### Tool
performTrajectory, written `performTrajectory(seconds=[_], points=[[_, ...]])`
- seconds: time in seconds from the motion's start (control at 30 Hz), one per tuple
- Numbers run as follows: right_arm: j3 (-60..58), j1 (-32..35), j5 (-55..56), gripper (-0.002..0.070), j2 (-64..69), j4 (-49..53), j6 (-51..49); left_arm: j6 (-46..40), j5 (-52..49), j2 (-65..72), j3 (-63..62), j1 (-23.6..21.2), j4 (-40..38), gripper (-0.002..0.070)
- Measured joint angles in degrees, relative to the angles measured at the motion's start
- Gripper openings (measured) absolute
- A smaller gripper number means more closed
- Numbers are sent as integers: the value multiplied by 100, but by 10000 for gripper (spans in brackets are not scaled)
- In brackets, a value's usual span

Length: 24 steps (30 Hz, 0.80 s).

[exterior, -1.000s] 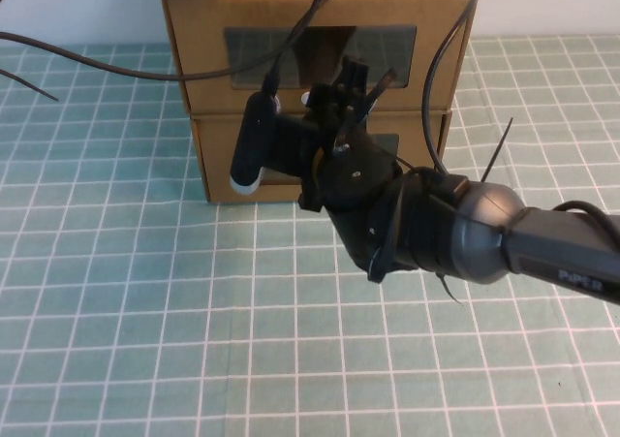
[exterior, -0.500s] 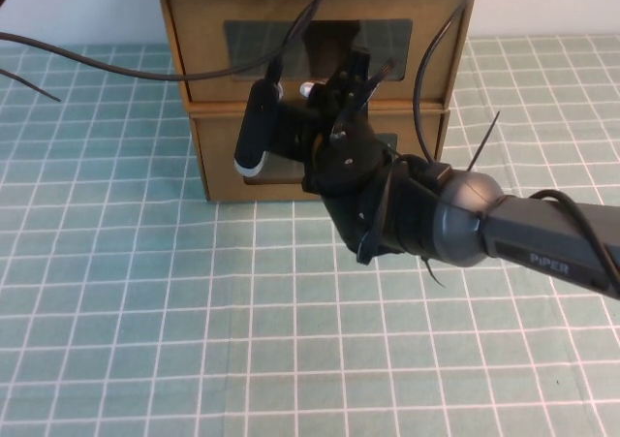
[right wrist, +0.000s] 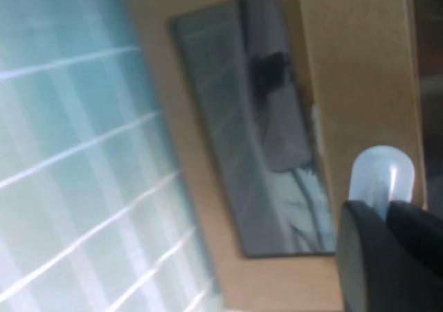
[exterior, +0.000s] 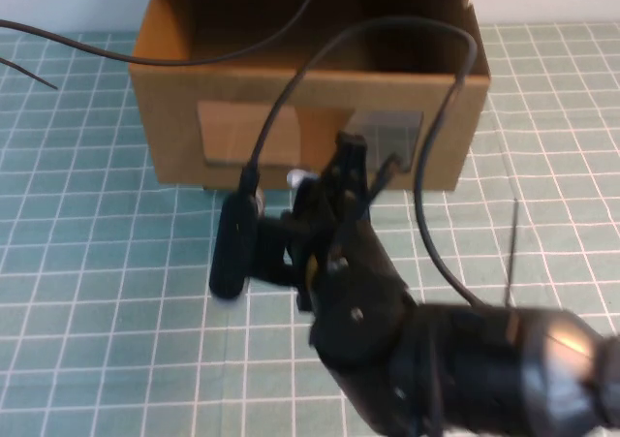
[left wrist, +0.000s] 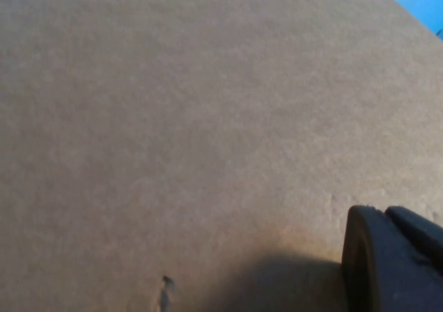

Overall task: Open the shoe box
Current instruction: 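Pull the top drawer of the cardboard box fully open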

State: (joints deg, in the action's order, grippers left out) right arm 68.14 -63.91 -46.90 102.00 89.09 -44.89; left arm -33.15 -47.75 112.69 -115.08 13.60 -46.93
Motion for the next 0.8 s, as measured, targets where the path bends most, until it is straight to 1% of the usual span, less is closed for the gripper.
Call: performTrajectory(seconds=[0.1,0.2,0.27,0.3,0.37,0.43,0.47,0.53,0.6,0.67,0.73,0.8], points=[[-345,-164,10,10,-289,-281,0,11,9,0,0,0,0,-5],[-418,-139,0,13,-327,-414,0,22,9,0,0,6,0,-5],[-418,-139,10,29,-327,-474,0,22,9,0,0,6,0,-5],[-377,-139,18,53,-327,-587,-4,22,9,0,0,6,0,-5],[-197,-130,18,132,-327,-970,48,22,-1,0,0,6,0,-5],[30,-130,53,247,-341,-1411,292,31,-1,0,0,6,0,-5],[99,-130,118,293,-355,-1566,425,31,-1,0,0,6,0,-5],[163,-130,480,337,-495,-2027,752,31,-1,-49,0,6,53,-5],[177,-130,935,344,-699,-2729,1110,45,-1,-169,13,6,151,-5],[177,-130,1206,340,-960,-3548,1673,44,9,-339,21,6,220,-5],[189,-130,1306,324,-1351,-4445,2211,44,34,-622,21,-46,246,-5],[221,-130,1318,290,-1695,-5054,2535,87,47,-944,21,-108,271,-5]])
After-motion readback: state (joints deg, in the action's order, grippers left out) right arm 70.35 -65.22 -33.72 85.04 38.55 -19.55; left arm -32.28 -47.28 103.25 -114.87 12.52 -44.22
